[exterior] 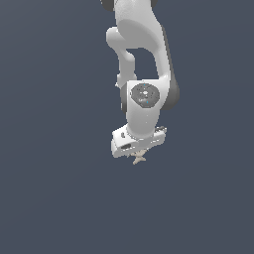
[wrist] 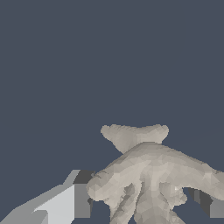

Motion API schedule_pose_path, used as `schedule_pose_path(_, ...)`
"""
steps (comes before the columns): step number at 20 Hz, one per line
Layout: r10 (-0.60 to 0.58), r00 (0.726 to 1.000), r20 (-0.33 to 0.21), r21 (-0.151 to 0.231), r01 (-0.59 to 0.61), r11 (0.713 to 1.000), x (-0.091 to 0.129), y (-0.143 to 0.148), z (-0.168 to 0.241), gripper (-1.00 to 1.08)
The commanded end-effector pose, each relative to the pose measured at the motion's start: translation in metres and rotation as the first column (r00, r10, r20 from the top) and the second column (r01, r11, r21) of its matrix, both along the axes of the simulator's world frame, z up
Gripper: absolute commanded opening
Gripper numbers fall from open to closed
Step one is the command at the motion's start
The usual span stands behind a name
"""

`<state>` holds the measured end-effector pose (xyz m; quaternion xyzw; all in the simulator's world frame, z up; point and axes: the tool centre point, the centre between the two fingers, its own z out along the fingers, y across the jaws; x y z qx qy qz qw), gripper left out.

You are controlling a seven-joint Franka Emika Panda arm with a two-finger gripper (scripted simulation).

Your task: Pick up the object and move it to a goal position.

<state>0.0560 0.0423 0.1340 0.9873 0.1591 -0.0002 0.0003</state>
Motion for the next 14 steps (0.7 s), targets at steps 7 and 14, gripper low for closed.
schedule_pose_path(7, 0.000, 1.000, 0.000, -0.001, 0.000, 1.000, -0.004, 0.066, 0.082, -1.00)
schedule_pose_path(14, 0.000, 1.000, 0.000, 0.000, 0.000, 1.000, -0.005, 0.115, 0.144, -1.00)
